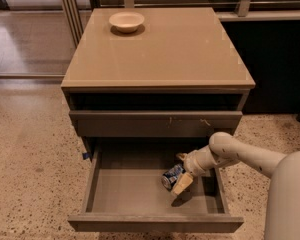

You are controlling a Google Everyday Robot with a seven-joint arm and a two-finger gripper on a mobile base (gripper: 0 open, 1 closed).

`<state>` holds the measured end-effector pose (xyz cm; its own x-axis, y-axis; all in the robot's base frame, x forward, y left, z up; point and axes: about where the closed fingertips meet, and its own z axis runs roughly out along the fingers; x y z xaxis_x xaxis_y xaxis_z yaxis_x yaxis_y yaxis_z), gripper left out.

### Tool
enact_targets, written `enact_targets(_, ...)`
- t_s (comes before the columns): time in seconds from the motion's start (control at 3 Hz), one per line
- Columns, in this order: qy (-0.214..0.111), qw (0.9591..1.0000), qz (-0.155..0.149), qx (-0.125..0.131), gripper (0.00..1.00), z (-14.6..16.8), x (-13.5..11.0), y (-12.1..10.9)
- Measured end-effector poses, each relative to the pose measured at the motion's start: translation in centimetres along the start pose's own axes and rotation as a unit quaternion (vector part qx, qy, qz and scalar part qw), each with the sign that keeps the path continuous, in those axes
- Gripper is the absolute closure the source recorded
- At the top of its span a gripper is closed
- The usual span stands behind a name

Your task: Pick pepsi can from middle drawer and place on counter

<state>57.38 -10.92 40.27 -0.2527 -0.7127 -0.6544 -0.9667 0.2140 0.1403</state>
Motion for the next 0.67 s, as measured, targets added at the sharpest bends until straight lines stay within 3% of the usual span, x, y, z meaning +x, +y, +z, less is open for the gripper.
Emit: enact_targets(0.67,0.009,0.9998,0.013,-0.013,0.0,1.65,1.17,-0.15)
